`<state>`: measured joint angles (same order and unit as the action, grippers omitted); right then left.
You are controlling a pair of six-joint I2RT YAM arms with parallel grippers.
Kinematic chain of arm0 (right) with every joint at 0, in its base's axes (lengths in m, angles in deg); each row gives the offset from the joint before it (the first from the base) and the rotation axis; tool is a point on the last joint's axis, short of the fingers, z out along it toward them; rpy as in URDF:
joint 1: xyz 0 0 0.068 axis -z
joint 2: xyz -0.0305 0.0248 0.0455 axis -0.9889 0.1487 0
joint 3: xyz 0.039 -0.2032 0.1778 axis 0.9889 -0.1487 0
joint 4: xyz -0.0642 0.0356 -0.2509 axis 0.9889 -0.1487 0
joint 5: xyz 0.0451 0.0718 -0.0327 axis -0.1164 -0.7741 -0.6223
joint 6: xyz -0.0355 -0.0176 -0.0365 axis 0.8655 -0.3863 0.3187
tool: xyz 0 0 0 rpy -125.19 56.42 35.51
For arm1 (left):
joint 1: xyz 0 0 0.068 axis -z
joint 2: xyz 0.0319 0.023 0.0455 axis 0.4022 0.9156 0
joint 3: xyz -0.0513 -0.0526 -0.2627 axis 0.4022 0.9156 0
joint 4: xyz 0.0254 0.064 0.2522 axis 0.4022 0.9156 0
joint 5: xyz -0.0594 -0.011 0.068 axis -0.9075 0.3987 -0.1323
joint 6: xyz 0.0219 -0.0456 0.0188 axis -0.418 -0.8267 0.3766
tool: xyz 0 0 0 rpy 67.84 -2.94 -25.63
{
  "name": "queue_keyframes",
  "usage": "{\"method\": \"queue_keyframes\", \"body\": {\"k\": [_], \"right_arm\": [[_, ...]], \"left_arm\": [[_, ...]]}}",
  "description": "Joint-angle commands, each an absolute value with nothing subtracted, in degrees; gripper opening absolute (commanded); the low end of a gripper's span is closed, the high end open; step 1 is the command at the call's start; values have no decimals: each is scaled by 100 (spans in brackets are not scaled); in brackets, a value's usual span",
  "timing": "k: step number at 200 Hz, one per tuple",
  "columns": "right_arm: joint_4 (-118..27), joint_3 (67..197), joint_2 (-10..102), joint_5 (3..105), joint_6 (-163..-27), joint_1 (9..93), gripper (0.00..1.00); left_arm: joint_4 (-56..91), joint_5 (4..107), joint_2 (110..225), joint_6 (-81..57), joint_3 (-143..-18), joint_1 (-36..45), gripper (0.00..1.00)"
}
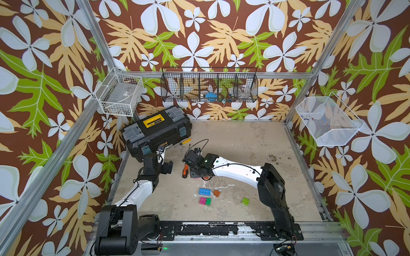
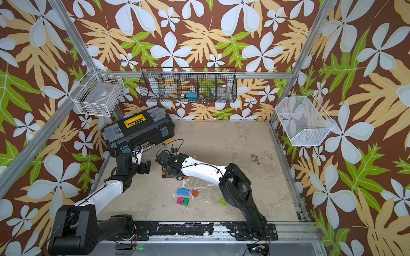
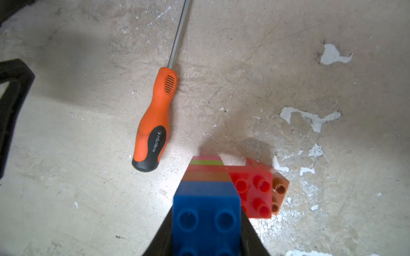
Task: Assemble the letter h with lego
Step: Place the lego brick at the center of the board, then assemble the lego brick with the lego brick.
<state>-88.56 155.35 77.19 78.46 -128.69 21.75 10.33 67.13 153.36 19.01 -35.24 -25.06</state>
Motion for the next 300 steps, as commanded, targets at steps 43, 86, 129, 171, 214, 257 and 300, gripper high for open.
{"method": "queue_keyframes", "body": {"k": [43,86,129,171,214,257,300], "right_arm": [[-8976,15440,7781,7937,-13018,2179,30],[-8851,15334,7825,7740,-13036,2181,42],[-8846,15356,7661,7803,-13054,2179,52],[-8819,15343,7381,7795,-12949,2177,56],[-8632,14889,6976,7748,-12903,2184,57],[-8564,14663,6448,7738,-12063,2292,54],[-7965,14247,6133,6637,-10979,2661,49]], "left_arm": [[987,6632,15294,1901,-3491,-2530,100],[987,6600,15259,1901,-3474,-2545,100],[998,6569,15259,1910,-3473,-2547,100],[1072,6322,15185,1934,-3481,-2553,100],[1892,5691,14979,1914,-4071,-2547,99],[3234,4126,14924,1517,-5044,-2545,91],[3988,3008,15049,1352,-5337,-2521,90]]}}
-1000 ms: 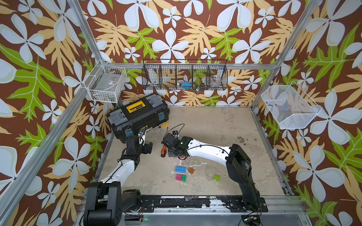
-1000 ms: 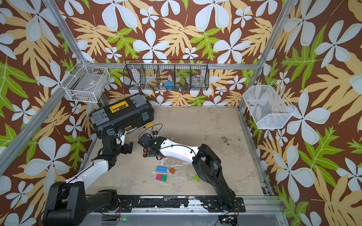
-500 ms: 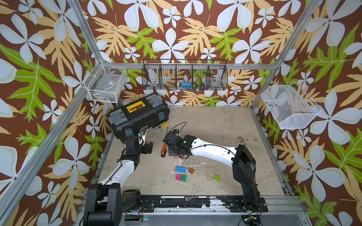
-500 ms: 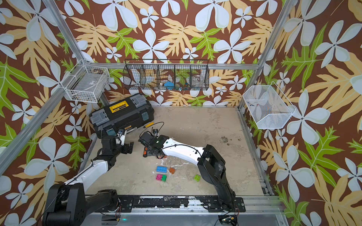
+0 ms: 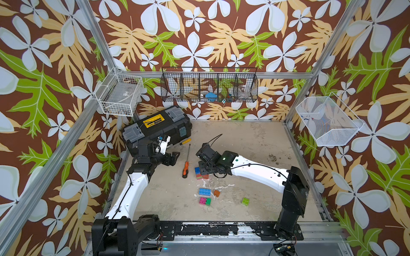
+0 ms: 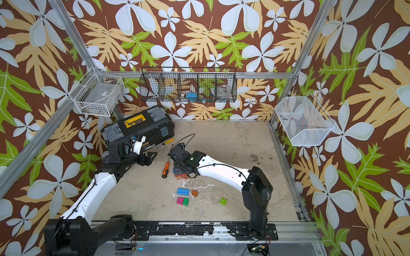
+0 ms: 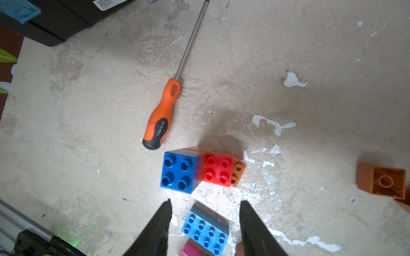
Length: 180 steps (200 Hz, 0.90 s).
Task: Assemble the letter h with lego
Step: Assemble the lego brick with the lego brick.
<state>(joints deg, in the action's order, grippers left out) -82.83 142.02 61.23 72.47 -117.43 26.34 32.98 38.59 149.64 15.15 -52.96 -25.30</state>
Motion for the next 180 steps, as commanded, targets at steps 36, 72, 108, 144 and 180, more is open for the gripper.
{"method": "queue_keyframes", "body": {"k": [36,72,108,144,180], "right_arm": [[-8407,14765,6534,6630,-10795,2654,45],[-8560,14928,6661,6926,-10733,2652,46],[-8572,14877,6927,6974,-10720,2661,45],[-8789,14980,7139,7114,-10772,2661,45],[-8859,15112,7098,7140,-10791,2661,45]], "left_arm": [[3997,3258,15144,1383,-5337,-2528,91],[3979,3341,15111,1387,-5311,-2524,91],[4038,3372,15226,1400,-5337,-2523,91],[4039,3383,15252,1417,-5328,-2525,91],[4039,3348,15257,1424,-5319,-2521,91]]}}
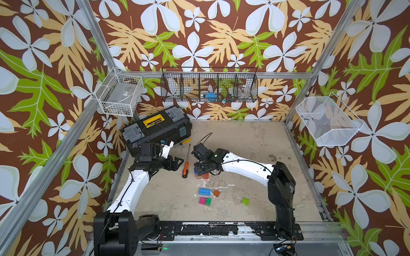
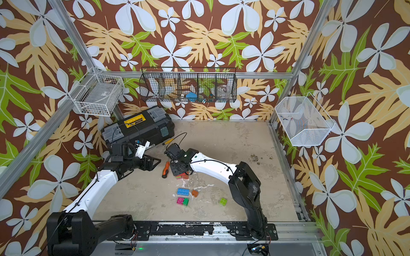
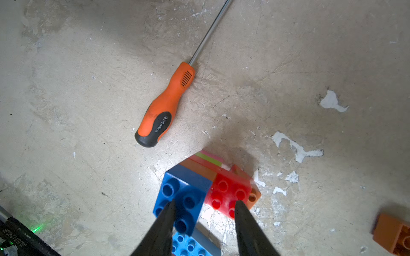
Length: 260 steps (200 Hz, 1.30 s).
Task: Assemble the letter h with lego
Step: Assemble the lego brick with the lego brick.
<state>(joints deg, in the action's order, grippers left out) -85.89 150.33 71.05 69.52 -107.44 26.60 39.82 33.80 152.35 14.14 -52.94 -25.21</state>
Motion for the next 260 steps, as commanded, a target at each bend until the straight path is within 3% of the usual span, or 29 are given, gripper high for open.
{"method": "queue_keyframes", "body": {"k": [1,118,154,260], "right_arm": [[-8859,15117,7101,7141,-10789,2661,45],[-8150,14489,6158,6663,-10938,3026,49],[-8253,14649,6361,6189,-10688,3015,48],[-8564,14996,7035,6545,-10663,2922,48]], "left_arm": [[4039,3348,15254,1425,-5319,-2525,91],[4537,2651,15511,1343,-5745,-2230,87],[4471,2888,15646,1260,-5804,-2066,88],[4318,3256,15753,1496,-5642,-2079,88]]}}
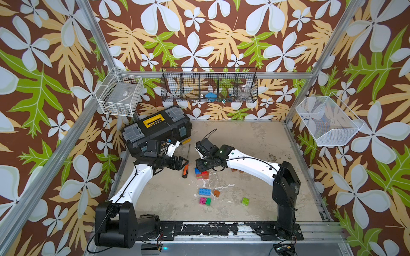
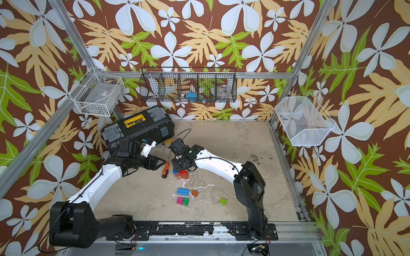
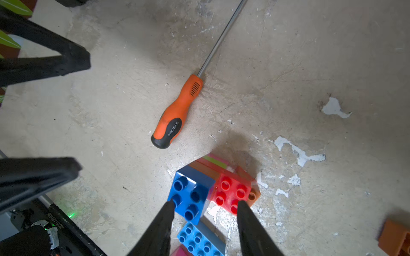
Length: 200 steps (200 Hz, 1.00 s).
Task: Assemble the letter h with lego
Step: Assemble the lego brick with the lego brick.
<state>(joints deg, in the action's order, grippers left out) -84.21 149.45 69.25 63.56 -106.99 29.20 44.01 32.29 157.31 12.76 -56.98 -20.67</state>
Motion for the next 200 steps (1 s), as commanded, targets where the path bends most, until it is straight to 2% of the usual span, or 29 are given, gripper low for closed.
{"method": "queue_keyframes", "body": {"k": [1,33,108,200], "right_arm": [[-8567,14997,7047,6553,-10663,2919,48],[-8679,15021,7203,6665,-10672,2924,46],[-8710,14928,7177,6741,-10733,2922,44],[-8315,14246,6794,6840,-10847,2865,42]], "left_arm": [[4315,3249,15757,1510,-5639,-2076,88],[4017,2657,15763,2461,-5280,-2087,98],[2599,2124,15198,3413,-4231,-2082,98],[2306,2161,15139,3695,-4026,-2082,98]]}}
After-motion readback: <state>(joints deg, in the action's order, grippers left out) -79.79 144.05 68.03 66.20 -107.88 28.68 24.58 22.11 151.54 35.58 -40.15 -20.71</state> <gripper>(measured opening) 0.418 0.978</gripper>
